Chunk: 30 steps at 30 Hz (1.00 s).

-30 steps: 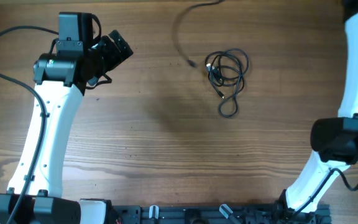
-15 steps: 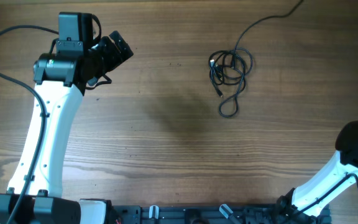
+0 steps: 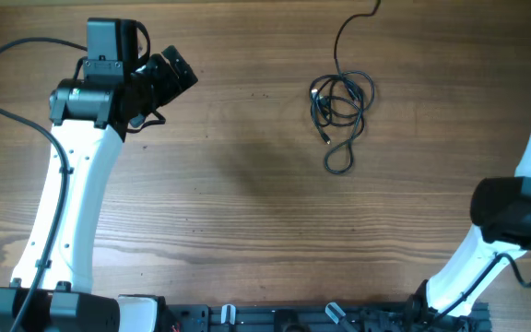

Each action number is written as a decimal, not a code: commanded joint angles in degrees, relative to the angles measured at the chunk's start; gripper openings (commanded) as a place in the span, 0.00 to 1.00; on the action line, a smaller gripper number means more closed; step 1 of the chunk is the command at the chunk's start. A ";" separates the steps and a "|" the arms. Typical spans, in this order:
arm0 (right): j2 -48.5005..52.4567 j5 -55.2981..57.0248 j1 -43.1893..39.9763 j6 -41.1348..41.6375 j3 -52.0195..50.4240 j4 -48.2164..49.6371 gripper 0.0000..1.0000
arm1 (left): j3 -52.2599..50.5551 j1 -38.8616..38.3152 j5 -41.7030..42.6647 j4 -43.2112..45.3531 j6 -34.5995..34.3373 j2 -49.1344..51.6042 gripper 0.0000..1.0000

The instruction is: Untangle cables

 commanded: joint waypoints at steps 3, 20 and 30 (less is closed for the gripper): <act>-4.13 -0.39 1.36 24.15 0.96 20.52 0.04 | 0.09 -0.07 -0.96 -0.28 1.33 0.44 0.98; -4.13 16.72 -0.85 19.04 0.96 11.41 0.04 | 0.09 -0.07 -0.98 -1.09 1.36 0.44 0.98; -4.13 16.55 -12.44 17.94 0.96 3.76 0.04 | 0.09 -0.07 -0.98 -1.09 1.36 0.44 0.98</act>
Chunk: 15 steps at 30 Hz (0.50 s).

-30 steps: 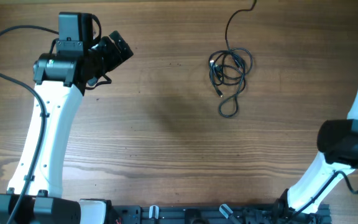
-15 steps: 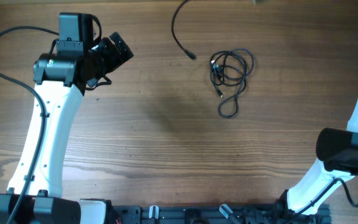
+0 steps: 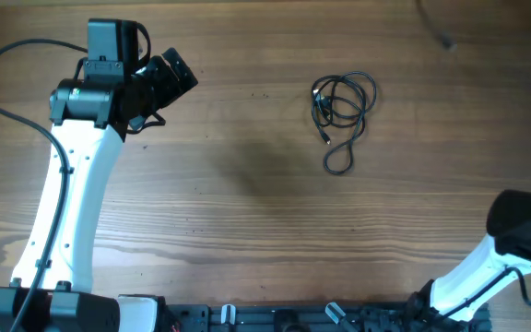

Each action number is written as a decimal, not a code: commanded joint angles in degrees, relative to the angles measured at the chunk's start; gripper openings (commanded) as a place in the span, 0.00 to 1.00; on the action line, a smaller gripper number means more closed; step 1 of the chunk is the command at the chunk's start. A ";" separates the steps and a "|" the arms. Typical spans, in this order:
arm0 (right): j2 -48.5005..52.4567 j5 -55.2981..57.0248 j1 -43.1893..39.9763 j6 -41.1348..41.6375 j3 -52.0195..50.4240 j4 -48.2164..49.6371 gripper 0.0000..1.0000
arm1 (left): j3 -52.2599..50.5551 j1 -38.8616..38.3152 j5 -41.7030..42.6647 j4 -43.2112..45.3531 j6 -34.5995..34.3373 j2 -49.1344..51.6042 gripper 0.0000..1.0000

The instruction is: Untangle cables

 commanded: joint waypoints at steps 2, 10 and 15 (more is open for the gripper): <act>-0.48 7.32 -3.26 -21.81 0.66 -21.16 0.04 | 0.09 -0.07 -0.98 0.07 1.36 0.44 0.98; 2.45 40.65 -3.08 -54.73 0.59 -45.97 0.04 | 0.09 -0.07 -0.96 0.50 1.33 0.44 0.98; 7.26 47.10 -4.04 -61.33 0.59 -52.76 0.04 | 0.09 -0.07 -0.96 0.50 1.33 0.44 0.98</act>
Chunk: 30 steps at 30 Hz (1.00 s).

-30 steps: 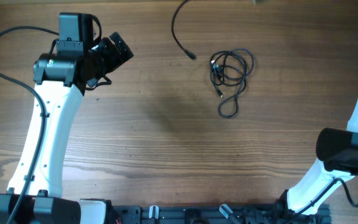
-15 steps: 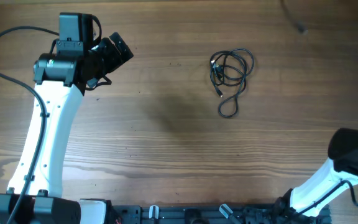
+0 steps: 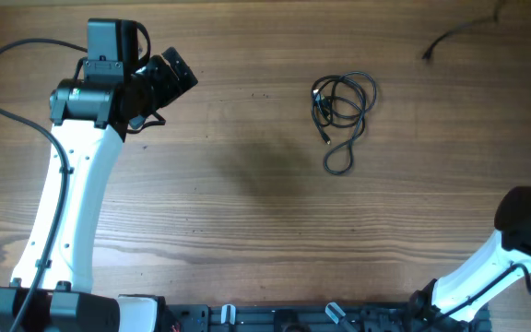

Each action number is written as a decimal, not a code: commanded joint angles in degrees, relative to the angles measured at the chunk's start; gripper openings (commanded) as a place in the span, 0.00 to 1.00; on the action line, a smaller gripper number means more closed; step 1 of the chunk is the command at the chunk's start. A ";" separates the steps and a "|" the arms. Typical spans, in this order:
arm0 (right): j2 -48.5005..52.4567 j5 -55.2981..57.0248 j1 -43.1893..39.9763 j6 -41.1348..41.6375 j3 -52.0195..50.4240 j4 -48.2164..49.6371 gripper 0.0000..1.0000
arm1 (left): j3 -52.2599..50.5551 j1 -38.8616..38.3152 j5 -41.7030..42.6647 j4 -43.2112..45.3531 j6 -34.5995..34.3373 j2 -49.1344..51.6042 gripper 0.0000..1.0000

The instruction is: Untangle cables

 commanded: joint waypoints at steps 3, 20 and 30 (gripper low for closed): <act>7.74 8.04 -0.48 -10.47 0.59 -4.92 0.04 | 0.09 -0.07 -0.79 0.15 1.33 0.44 0.98; 14.67 -14.64 0.07 -10.43 0.66 -1.86 0.04 | 0.09 -0.11 -0.76 0.02 1.31 0.44 0.98; 3.69 -15.87 -2.14 -6.91 0.66 10.78 0.04 | 0.09 -0.11 -0.76 -0.11 1.33 0.44 0.98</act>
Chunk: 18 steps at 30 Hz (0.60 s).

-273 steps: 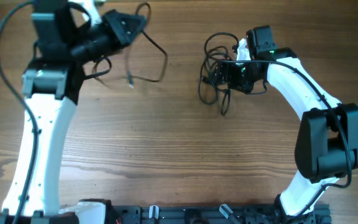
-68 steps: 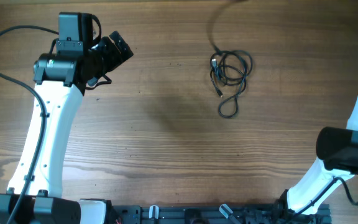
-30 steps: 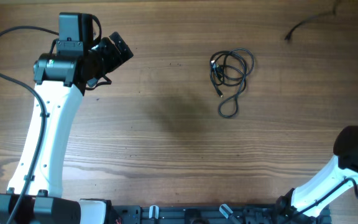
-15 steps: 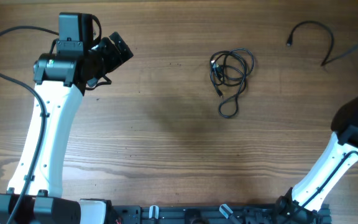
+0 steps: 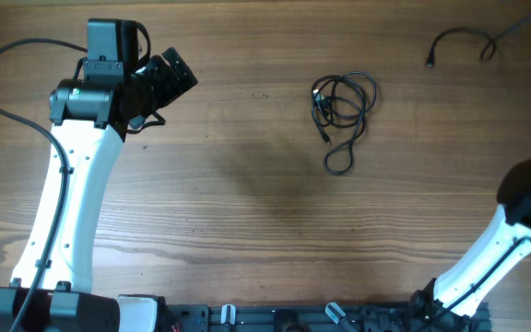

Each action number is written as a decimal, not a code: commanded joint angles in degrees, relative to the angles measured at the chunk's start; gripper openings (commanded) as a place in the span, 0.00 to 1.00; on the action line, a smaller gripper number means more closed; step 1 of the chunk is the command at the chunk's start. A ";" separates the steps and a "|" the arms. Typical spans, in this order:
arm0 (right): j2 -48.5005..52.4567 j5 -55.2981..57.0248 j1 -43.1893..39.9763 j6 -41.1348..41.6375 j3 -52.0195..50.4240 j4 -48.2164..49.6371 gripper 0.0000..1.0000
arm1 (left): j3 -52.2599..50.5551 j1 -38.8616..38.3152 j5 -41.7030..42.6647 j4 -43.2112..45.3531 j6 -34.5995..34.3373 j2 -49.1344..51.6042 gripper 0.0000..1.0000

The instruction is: Untangle cables

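Observation:
A tangled black cable bundle (image 5: 342, 103) lies on the wooden table right of centre, with a loop trailing toward the front. A second black cable (image 5: 462, 37) lies apart from it at the far right, its plug end pointing left and the rest running off the right edge. My left gripper (image 5: 171, 74) hovers at the far left, well away from both cables; this view does not show whether its fingers are open. Only the right arm's elbow and lower link (image 5: 530, 198) show at the right edge, and its gripper is out of view.
The left arm's white link (image 5: 72, 212) crosses the left side of the table, with a black hose (image 5: 3, 65) looping beside it. A black rail (image 5: 321, 318) runs along the front edge.
The separate cable at the far right has shifted and now lies a little nearer, with a curl showing near the right edge. The right arm's elbow has moved up slightly. The left arm is unchanged.
At first a strand ran from the bundle up past the table's far edge, with the right arm reaching along the right edge. Then that strand was gone from the bundle and showed blurred further right. It now rests as a separate cable at the far right.

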 commanded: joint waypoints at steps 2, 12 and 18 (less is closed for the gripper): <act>-7.74 5.29 -1.01 0.92 0.83 1.01 0.04 | 0.09 -0.11 -0.76 -0.04 1.33 0.44 0.98; -8.11 21.38 -1.25 2.14 0.83 -3.45 0.04 | 0.09 -0.11 -0.79 0.00 1.31 0.44 0.97; -12.63 17.77 -2.03 0.20 0.83 2.36 0.04 | 0.09 -0.11 -0.79 0.07 1.31 0.44 0.97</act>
